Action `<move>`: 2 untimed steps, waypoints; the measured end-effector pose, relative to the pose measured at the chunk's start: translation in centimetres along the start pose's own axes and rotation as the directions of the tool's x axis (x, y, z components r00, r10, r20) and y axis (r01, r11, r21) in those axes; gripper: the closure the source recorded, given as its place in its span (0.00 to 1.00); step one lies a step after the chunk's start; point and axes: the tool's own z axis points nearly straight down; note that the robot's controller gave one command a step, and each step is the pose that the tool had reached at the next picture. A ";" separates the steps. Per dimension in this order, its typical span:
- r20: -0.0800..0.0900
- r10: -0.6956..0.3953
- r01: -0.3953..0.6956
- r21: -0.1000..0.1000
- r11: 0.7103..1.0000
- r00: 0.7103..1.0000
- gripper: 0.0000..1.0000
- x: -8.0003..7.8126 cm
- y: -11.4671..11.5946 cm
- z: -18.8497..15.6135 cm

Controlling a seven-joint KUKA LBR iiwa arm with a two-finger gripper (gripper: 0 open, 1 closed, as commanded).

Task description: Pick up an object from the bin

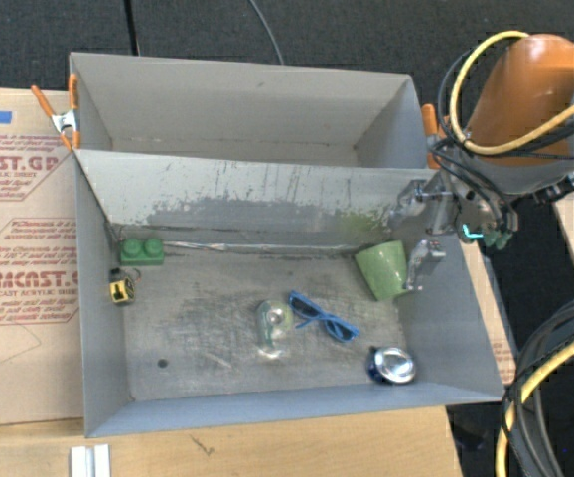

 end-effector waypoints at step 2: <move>0.006 0.349 -0.349 -0.003 0.937 0.937 0.00 3.1 9.1 13.7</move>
Offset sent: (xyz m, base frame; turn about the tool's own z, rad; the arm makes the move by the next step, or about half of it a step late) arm -0.0170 0.0732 -0.1665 0.1283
